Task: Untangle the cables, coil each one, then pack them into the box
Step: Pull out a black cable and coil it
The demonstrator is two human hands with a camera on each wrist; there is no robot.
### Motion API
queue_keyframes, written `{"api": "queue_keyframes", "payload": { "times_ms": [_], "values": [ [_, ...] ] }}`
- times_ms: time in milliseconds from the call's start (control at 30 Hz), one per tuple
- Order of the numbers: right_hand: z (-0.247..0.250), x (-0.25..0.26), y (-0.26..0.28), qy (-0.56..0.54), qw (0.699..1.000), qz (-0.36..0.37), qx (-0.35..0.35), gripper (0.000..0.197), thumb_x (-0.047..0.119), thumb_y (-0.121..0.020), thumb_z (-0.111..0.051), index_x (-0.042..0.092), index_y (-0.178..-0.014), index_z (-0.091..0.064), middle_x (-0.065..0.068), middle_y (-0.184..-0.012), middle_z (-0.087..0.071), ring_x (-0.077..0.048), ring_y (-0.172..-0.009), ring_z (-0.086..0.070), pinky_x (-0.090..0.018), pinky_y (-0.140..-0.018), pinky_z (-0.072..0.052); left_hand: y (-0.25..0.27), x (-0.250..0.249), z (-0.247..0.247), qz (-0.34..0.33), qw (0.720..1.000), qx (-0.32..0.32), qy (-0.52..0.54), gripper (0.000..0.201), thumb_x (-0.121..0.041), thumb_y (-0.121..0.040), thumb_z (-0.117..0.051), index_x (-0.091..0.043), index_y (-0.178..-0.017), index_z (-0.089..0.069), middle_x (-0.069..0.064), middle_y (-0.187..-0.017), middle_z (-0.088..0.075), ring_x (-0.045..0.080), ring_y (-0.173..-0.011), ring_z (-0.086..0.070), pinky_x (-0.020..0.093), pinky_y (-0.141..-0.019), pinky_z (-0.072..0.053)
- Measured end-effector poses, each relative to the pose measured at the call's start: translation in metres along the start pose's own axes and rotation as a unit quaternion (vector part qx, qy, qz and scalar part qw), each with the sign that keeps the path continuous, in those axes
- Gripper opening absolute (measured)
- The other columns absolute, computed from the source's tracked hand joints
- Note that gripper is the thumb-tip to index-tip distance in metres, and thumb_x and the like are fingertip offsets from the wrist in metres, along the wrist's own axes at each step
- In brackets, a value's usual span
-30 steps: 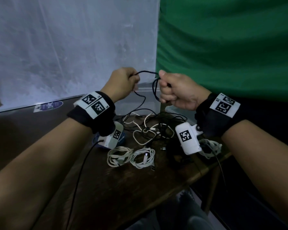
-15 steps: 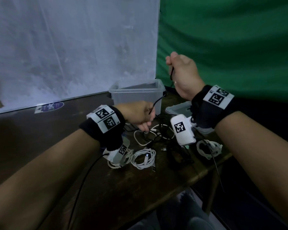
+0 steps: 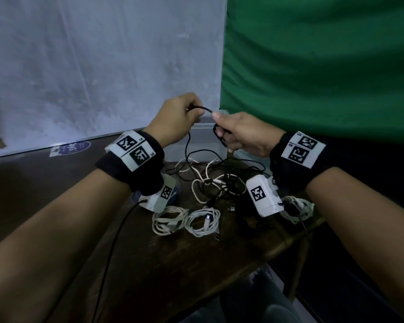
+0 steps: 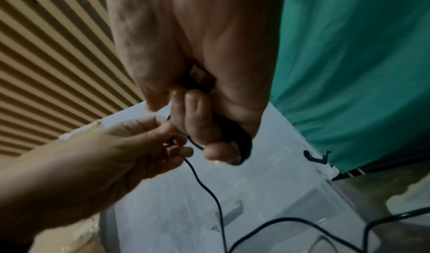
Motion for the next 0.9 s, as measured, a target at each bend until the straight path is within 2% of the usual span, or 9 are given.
{"api": "queue_keyframes", "payload": {
  "times_ms": [200,300,367,467,567,600,667,733,900],
  "values": [
    [0.01,0.024,0.005,-0.2,0.979,0.033,0.008,0.043,0.033,-0.103,-0.033,0.019,-0.063,-0.036,0.008,-0.04,-0.022,-0.01,-0.035,-0.018,-0.03,-0.052,-0.035,0.009,0.024,-0.018,0.084,0.994,0.066,0.031,0.019,-0.008,-0.097,-0.043,-0.001,-0.086,-0.057,0.013,-0.08,-0.061,0.026,-0.073,-0.067,0.039,-0.076,-0.057],
    [0.021,0.038,0.006,-0.296,0.954,0.049,-0.025,0.042,0.033,-0.103,-0.03,0.019,-0.064,-0.035,0.007,-0.041,-0.023,-0.01,-0.036,-0.021,-0.028,-0.052,-0.037,0.018,0.025,-0.039,0.1,0.987,0.125,0.009,0.021,-0.007,-0.098,-0.041,-0.007,-0.082,-0.055,0.011,-0.073,-0.062,0.023,-0.065,-0.065,0.027,-0.063,-0.056],
    [0.028,0.044,0.006,-0.354,0.931,0.057,-0.063,0.042,0.032,-0.103,-0.031,0.018,-0.064,-0.037,0.002,-0.045,-0.039,-0.012,-0.038,-0.035,-0.027,-0.052,-0.04,0.025,0.027,-0.054,0.115,0.978,0.175,-0.001,0.022,-0.005,-0.097,-0.041,-0.009,-0.079,-0.054,0.008,-0.073,-0.062,0.019,-0.065,-0.066,0.019,-0.053,-0.052],
    [0.035,0.05,0.001,-0.45,0.885,0.088,-0.085,0.044,0.031,-0.104,-0.031,0.013,-0.065,-0.041,-0.018,-0.085,-0.071,-0.027,-0.075,-0.071,-0.032,-0.064,-0.056,0.036,0.032,-0.076,0.124,0.957,0.26,-0.026,0.028,-0.002,-0.095,-0.042,-0.014,-0.073,-0.054,0.01,-0.079,-0.066,0.023,-0.071,-0.069,0.025,-0.063,-0.053],
    [0.045,0.05,-0.004,-0.472,0.865,0.11,-0.13,0.041,0.027,-0.104,-0.032,0.01,-0.069,-0.043,-0.035,-0.116,-0.058,-0.041,-0.113,-0.058,-0.041,-0.096,-0.049,0.044,0.034,-0.085,0.131,0.946,0.295,-0.017,0.025,-0.001,-0.095,-0.042,-0.014,-0.076,-0.053,0.009,-0.078,-0.064,0.021,-0.07,-0.067,0.027,-0.067,-0.054],
    [0.048,0.048,-0.004,-0.453,0.87,0.118,-0.155,0.038,0.025,-0.104,-0.032,0.01,-0.07,-0.043,-0.036,-0.107,-0.059,-0.04,-0.102,-0.062,-0.036,-0.091,-0.051,0.046,0.033,-0.087,0.13,0.943,0.306,-0.011,0.024,-0.002,-0.096,-0.042,-0.014,-0.077,-0.052,0.011,-0.081,-0.063,0.02,-0.069,-0.065,0.026,-0.066,-0.053],
    [0.055,0.042,-0.001,-0.339,0.904,0.117,-0.231,0.033,0.021,-0.103,-0.035,0.012,-0.072,-0.045,-0.011,-0.077,-0.054,-0.016,-0.069,-0.053,-0.022,-0.068,-0.043,0.052,0.03,-0.089,0.129,0.935,0.329,-0.001,0.023,-0.003,-0.098,-0.041,-0.014,-0.079,-0.049,0.011,-0.083,-0.061,0.019,-0.067,-0.063,0.02,-0.058,-0.051],
    [0.06,0.037,0.002,-0.119,0.944,0.098,-0.291,0.032,0.021,-0.102,-0.039,0.017,-0.071,-0.047,0.004,-0.071,-0.046,-0.005,-0.065,-0.043,-0.018,-0.064,-0.036,0.056,0.028,-0.087,0.142,0.928,0.345,0.016,0.022,-0.006,-0.099,-0.04,-0.014,-0.081,-0.049,0.008,-0.078,-0.059,0.016,-0.064,-0.062,0.017,-0.05,-0.05],
    [0.038,0.019,-0.007,0.299,0.937,0.05,-0.174,0.025,0.02,-0.101,-0.038,0.013,-0.078,-0.047,0.0,-0.067,-0.044,-0.016,-0.061,-0.043,-0.027,-0.054,-0.024,0.042,0.019,-0.065,0.113,0.951,0.283,0.052,0.021,-0.007,-0.099,-0.039,-0.015,-0.083,-0.048,0.002,-0.068,-0.053,0.004,-0.047,-0.057,0.015,-0.043,-0.044]
  ]
}}
Point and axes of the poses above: each hand's wrist, its own y-axis away from the middle knuckle, its own z-axis out of the back of the hand, x = y × z, the point moved 8 cm from there along -y, towards the middle knuckle
